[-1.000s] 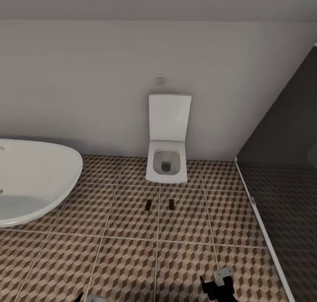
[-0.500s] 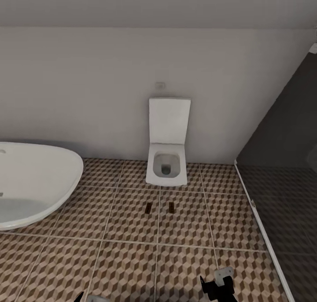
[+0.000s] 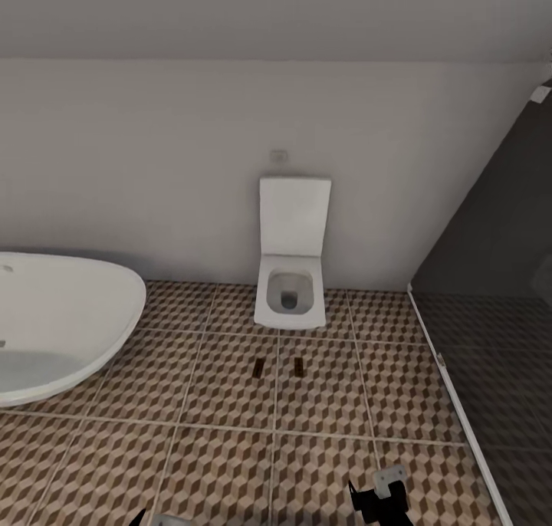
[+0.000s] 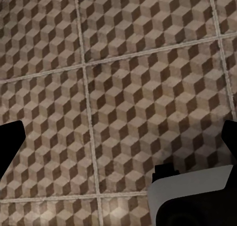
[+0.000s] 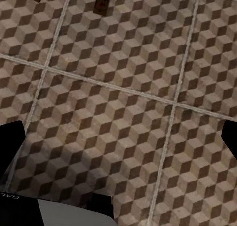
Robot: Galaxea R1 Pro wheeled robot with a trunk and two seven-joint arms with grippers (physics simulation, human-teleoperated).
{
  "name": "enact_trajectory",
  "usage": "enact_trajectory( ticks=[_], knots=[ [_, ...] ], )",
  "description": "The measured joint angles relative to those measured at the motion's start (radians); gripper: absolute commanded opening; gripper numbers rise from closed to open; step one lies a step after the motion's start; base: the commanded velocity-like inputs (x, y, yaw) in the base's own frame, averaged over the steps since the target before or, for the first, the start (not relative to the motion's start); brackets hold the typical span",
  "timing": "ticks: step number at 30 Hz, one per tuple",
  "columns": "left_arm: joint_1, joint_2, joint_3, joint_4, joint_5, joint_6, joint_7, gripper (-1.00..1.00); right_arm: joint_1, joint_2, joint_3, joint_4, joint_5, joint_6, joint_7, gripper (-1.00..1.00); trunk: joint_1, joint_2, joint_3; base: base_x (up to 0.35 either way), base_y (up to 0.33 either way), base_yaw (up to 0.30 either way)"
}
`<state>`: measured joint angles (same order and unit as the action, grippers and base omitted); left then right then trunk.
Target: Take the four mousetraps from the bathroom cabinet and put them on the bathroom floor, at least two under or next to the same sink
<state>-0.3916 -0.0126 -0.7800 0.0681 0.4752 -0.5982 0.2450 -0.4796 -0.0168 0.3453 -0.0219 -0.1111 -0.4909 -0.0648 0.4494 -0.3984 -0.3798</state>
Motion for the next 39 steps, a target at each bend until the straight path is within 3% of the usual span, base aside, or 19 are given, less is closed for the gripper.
enact_trajectory(
  ticks=[27, 39],
  knots=[
    [0.009, -0.011, 0.0, 0.0, 0.0, -0.005, -0.001, 1.0, 0.0, 0.0, 0.0, 0.0, 0.0, 0.001, 0.0, 1.0, 0.0, 0.0, 0.043, 0.0, 0.0, 0.0],
    [0.015, -0.022, 0.0, -0.001, -0.002, -0.007, -0.002, 1.0, 0.0, 0.001, 0.0, 0.0, 0.0, 0.001, -0.001, 1.0, 0.0, 0.0, 0.048, 0.0, 0.0, 0.0]
  ],
)
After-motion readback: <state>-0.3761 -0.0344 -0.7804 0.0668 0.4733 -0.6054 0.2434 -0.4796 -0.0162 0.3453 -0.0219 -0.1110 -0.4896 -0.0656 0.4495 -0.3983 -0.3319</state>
